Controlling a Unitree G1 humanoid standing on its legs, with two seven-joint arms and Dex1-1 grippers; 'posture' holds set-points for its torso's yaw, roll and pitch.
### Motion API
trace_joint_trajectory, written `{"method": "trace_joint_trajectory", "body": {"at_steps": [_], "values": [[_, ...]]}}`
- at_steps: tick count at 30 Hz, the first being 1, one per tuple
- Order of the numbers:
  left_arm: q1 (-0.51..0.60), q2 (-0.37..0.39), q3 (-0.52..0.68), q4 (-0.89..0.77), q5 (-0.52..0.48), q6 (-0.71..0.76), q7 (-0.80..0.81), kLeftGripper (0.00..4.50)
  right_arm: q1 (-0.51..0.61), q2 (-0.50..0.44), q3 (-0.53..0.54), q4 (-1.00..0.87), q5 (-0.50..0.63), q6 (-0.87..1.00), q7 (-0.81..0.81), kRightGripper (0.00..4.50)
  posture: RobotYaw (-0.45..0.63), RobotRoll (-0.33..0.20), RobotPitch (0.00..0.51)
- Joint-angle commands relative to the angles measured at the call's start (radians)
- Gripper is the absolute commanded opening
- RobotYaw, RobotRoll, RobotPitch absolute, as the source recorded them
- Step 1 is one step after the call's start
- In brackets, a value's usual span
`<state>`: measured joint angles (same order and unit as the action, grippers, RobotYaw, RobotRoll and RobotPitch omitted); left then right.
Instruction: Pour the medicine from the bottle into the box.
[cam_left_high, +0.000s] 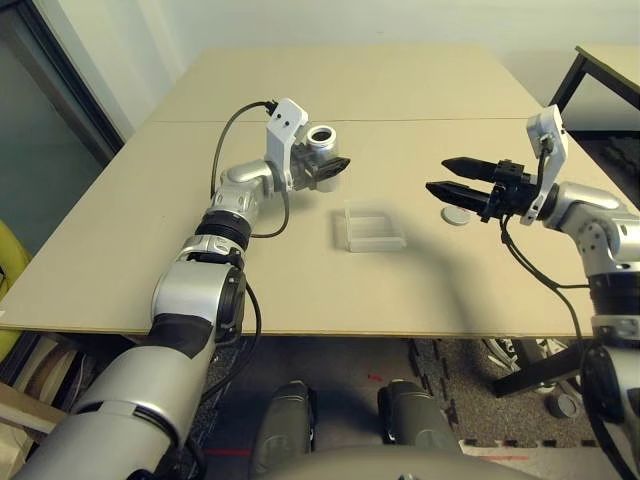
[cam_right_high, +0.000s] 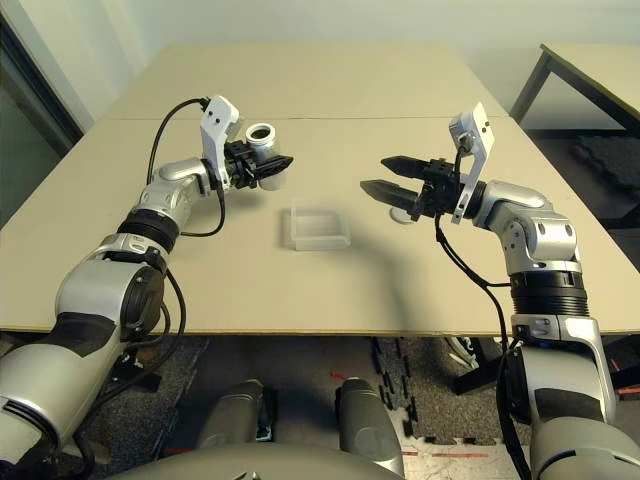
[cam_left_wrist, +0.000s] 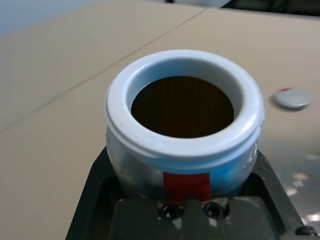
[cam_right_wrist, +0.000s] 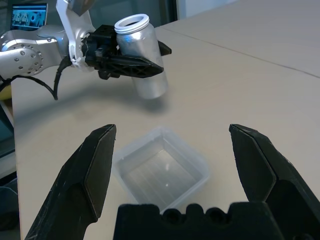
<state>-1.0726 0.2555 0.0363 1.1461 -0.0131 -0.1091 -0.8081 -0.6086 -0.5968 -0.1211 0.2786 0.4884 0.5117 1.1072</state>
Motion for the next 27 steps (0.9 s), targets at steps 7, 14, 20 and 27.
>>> {"method": "trace_joint_trajectory", "body": {"at_steps": [7,14,20,27], "values": [[-0.13,0.045,-0.404,0.012,0.466,-0.402,0.269,2.58,-0.009,0.002,0.012,0.023,-0.012,-0.02,0.006,4.5,-0.08,0.0,0.0],[-0.342,-0.018,-0.966,0.068,1.082,-0.536,0.772,2.58,-0.016,0.027,0.005,0.033,-0.01,-0.037,-0.007,4.5,-0.08,0.0,0.0],[-0.366,-0.058,-1.038,0.15,1.147,-0.503,0.837,2.58,-0.005,0.043,-0.015,0.021,0.004,-0.04,-0.027,4.5,-0.09,0.0,0.0],[-0.348,-0.055,-1.006,0.185,1.109,-0.5,0.803,2.58,0.008,0.052,-0.02,-0.003,0.017,-0.033,-0.043,4.5,-0.09,0.0,0.0]]}}
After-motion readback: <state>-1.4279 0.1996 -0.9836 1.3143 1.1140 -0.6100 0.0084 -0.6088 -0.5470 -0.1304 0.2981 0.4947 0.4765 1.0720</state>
